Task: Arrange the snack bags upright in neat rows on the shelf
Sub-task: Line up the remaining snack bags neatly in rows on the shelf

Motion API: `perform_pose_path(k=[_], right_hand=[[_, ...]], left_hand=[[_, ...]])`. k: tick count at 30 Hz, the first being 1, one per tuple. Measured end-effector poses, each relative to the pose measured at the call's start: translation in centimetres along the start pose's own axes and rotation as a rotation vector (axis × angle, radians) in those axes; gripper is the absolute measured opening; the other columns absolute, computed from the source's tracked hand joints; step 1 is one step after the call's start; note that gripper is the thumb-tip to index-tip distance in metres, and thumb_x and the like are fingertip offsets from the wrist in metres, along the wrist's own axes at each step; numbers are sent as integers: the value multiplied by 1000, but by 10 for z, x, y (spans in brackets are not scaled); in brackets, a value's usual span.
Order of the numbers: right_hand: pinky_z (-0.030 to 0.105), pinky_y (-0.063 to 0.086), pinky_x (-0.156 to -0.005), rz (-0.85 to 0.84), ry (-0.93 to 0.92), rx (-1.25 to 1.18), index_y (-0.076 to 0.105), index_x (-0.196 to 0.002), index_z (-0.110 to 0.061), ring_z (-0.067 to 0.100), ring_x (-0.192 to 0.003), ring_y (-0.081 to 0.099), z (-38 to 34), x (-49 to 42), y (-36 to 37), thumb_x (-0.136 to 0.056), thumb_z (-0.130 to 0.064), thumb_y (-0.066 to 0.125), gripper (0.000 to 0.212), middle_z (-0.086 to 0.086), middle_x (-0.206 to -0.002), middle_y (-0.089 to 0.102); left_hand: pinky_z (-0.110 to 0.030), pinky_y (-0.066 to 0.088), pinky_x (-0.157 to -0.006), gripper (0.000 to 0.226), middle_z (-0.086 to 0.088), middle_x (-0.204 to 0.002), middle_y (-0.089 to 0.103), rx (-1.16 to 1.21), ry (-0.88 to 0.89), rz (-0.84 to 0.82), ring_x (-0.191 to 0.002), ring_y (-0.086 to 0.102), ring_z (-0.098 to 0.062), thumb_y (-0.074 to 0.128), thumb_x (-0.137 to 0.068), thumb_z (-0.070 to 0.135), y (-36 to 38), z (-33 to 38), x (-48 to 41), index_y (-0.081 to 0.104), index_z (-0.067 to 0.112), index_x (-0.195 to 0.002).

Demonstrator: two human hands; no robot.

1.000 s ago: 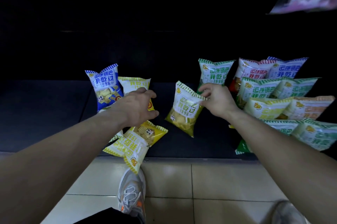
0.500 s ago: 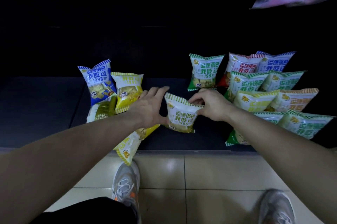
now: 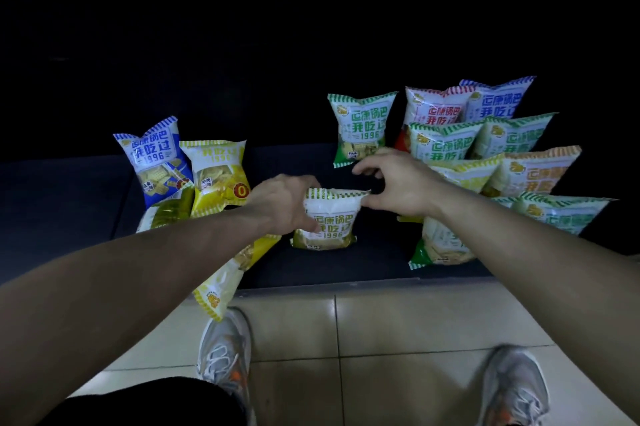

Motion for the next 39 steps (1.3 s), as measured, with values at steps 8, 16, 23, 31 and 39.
perform_pose_path(k=[8,16,23,31,39], right_hand=[[38,46,-97,234,148,110,59,-130,-20,25,-116,56,64,45,-70,-91,-34,71,43,6,-131,55],[29,40,-82,253,336,95,62,-124,-24,22,-109,58,136,71,-65,-89,-36,72,38,4,-126,57],[31,43,-78,243,369,54,63,-121,-27,20,-100,58,156,63,-60,-86,-39,73,38,3,-123,58],[30,43,-79,234,374,18,63,-119,-26,17,-92,56,159,62,-56,-86,-38,74,37,3,-120,58],[30,41,-79,237,328,-36,64,-115,-28,15,-97,53,146,54,-58,-84,-37,75,35,0,-119,56]], left_hand=[[-30,48,-85,100,-2,-136,56,91,-41,85,-118,55,-23,84,-59,59,-42,41,-40,41,26,-144],[-40,52,-87,102,-5,-138,53,55,-111,49,-118,55,-27,86,-60,54,-26,72,-97,36,27,-145],[-45,49,-90,96,-7,-141,48,81,-159,85,-125,46,-31,82,-70,50,-12,69,-121,30,27,-147],[-39,49,-91,82,-7,-144,27,168,-106,207,-117,51,-33,82,-77,33,0,80,-127,36,32,-145],[-36,49,-78,114,-7,-145,25,296,-203,312,-117,52,-30,90,-63,37,7,70,-123,13,31,-147]])
Point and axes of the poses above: each hand's wrist, its own x-axis away from the middle knuckle, its own y-axis out of the palm, z = x × y, the point moved 1 cm from there along -x, towards the middle knuckle
